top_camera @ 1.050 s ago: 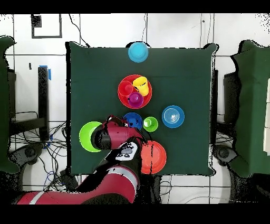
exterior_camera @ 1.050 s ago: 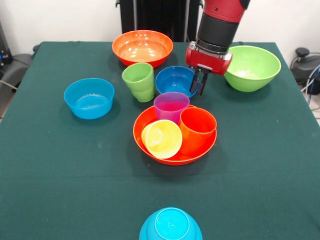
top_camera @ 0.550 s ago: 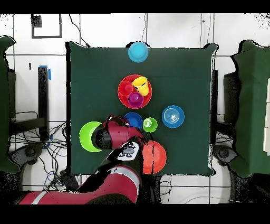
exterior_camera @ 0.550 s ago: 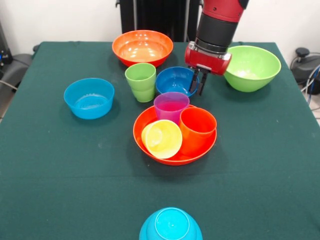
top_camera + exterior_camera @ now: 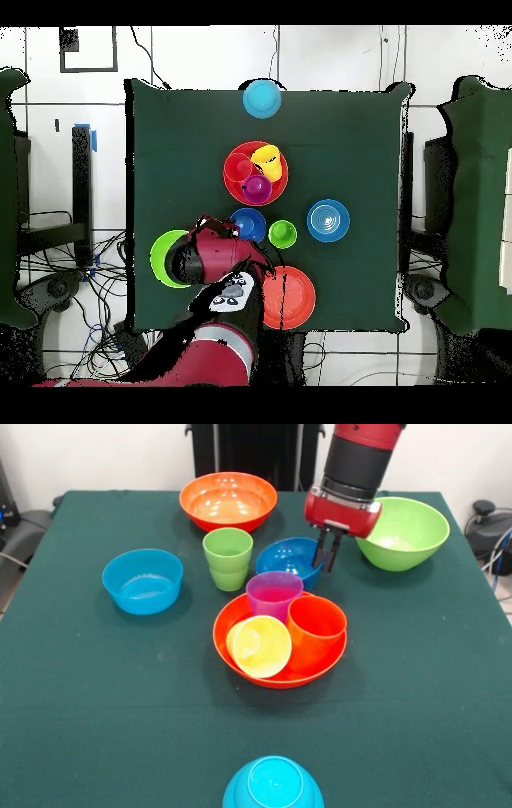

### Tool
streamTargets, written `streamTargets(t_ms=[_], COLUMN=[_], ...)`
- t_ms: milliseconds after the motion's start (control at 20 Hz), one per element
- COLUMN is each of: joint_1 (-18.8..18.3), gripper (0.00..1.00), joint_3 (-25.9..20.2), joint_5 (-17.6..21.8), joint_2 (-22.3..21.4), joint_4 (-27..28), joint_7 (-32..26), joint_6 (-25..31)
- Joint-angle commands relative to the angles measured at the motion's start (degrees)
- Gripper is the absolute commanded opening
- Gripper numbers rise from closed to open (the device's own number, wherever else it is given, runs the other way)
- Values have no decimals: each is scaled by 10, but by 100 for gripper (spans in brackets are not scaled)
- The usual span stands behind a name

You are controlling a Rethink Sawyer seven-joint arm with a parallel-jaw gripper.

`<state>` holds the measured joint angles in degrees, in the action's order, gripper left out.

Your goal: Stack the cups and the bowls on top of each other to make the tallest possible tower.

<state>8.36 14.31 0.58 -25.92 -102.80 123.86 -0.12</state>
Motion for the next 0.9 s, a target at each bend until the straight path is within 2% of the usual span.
streamTargets(t_ms=[50,350,600,700,900], joint_1=[16,20,52,66,60], gripper=[0,0,0,0,0], joint_3=[-29,-13,33,57,59], joint_5=[-24,-13,-3,1,12], joint_2=[-35,-46,-42,-59,-91], joint_4=[7,29,54,66,92], joint_7=[68,44,40,36,8], joint_6=[71,118,147,177,244])
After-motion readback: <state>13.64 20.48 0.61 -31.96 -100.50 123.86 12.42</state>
